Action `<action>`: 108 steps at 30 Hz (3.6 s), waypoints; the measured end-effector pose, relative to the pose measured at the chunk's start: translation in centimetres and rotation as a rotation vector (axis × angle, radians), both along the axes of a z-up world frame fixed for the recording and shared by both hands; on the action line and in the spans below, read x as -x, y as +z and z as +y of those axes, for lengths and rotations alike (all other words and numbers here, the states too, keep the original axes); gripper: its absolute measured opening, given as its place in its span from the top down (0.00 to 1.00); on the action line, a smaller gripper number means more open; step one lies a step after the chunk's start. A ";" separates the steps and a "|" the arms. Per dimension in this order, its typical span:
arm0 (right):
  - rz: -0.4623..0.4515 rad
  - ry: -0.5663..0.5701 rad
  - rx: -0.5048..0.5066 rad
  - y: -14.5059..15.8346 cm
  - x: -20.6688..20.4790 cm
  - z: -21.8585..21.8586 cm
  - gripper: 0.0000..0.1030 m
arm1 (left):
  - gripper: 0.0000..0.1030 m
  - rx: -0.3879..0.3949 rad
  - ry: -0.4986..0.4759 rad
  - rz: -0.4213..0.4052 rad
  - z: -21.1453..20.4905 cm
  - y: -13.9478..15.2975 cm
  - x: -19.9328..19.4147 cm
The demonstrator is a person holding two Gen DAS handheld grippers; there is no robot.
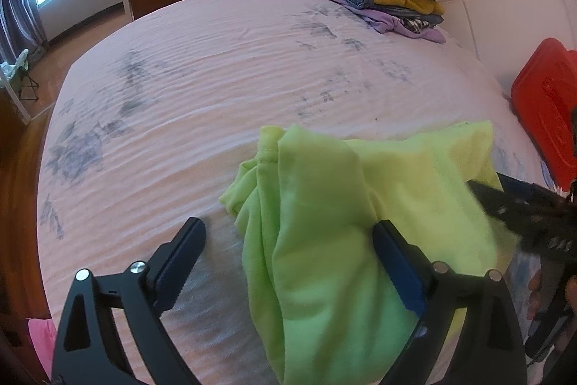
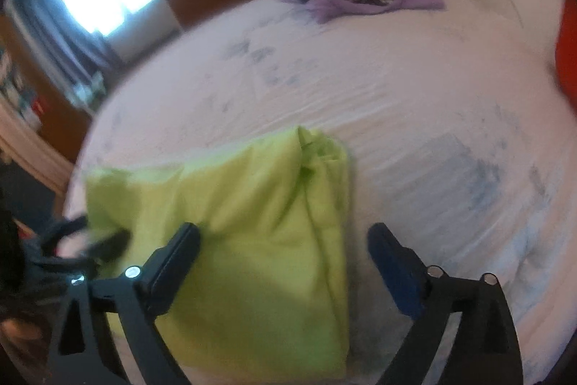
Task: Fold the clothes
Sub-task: 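Grasp the folded green shirt with both grippers and lift it, then carry the lifted green shirt with both grippers toward the clothes stack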
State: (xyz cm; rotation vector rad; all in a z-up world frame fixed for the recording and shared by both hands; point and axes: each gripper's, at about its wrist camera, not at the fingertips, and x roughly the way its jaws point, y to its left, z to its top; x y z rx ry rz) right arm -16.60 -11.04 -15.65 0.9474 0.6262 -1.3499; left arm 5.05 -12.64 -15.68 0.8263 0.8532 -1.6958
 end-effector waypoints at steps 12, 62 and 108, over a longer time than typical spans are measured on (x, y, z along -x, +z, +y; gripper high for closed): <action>-0.160 -0.051 -0.042 0.0 0.7 0.8 0.73 | 0.50 -0.025 -0.078 0.090 0.3 0.5 0.4; -0.124 -0.375 0.240 13.0 -11.6 0.7 0.83 | 0.82 0.193 -0.513 -0.008 -8.3 15.1 -7.0; 0.026 -0.839 0.426 23.8 -7.7 -25.1 0.83 | 0.82 0.426 -1.093 0.117 -42.8 26.9 6.2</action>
